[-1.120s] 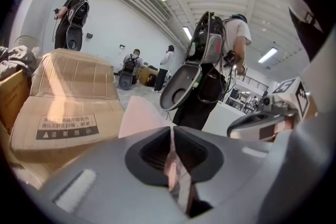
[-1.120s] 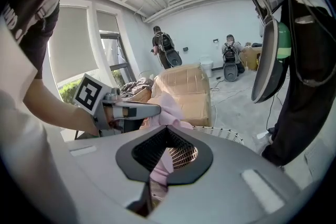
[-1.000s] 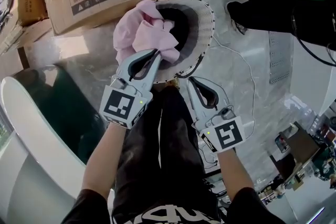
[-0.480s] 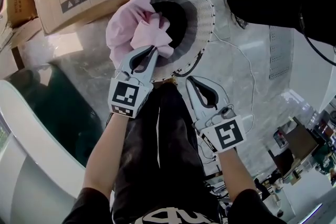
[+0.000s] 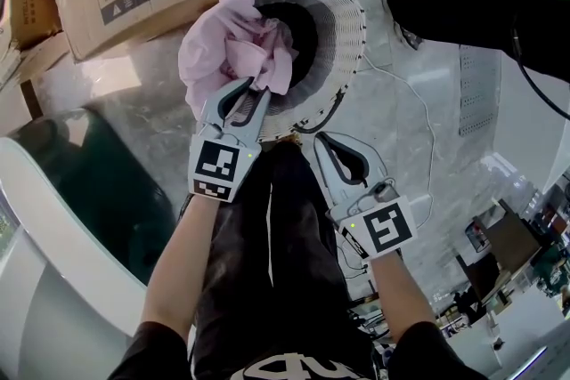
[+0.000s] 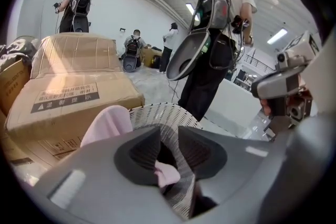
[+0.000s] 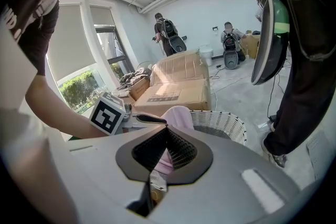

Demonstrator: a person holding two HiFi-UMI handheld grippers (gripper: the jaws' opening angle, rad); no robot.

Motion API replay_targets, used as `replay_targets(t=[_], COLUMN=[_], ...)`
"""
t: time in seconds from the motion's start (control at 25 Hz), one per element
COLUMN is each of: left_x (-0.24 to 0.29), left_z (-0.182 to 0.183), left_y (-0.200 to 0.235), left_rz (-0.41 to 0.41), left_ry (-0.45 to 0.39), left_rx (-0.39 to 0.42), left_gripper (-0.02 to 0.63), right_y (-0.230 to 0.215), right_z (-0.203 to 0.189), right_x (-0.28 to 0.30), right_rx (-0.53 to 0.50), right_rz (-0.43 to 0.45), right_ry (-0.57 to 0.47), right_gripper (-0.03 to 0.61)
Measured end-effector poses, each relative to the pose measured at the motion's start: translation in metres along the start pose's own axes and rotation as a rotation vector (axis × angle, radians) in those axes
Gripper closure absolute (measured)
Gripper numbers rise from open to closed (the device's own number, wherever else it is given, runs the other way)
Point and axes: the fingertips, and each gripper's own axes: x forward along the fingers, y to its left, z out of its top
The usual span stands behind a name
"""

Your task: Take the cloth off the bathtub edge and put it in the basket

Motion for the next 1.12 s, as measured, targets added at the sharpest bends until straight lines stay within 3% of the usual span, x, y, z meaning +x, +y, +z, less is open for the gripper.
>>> replay_targets(t=[0.44, 0.76, 1.12], left_x=[-0.017, -0.074, -0.151], left_z=[0.013, 0.08, 0.153], left_y=[-0.009, -0.024, -0.057], left_rz=[0.032, 0.08, 0.117], left_ry=[-0.015, -0.092, -0.147], left_rx=[0.019, -0.032, -0.085], left_gripper=[0.54, 0.615, 0.615], right_y=[-0.003, 0.025, 0.06], right_z=[0.003, 0.052, 0.121], right_x=[0.0, -0.025, -0.071], right_rx=[-0.018, -0.067, -0.1], right_rz=[0.012, 0.057, 0.071], right_ry=[0.005, 0.004, -0.073], right_gripper=[0.569, 0.569, 0.569])
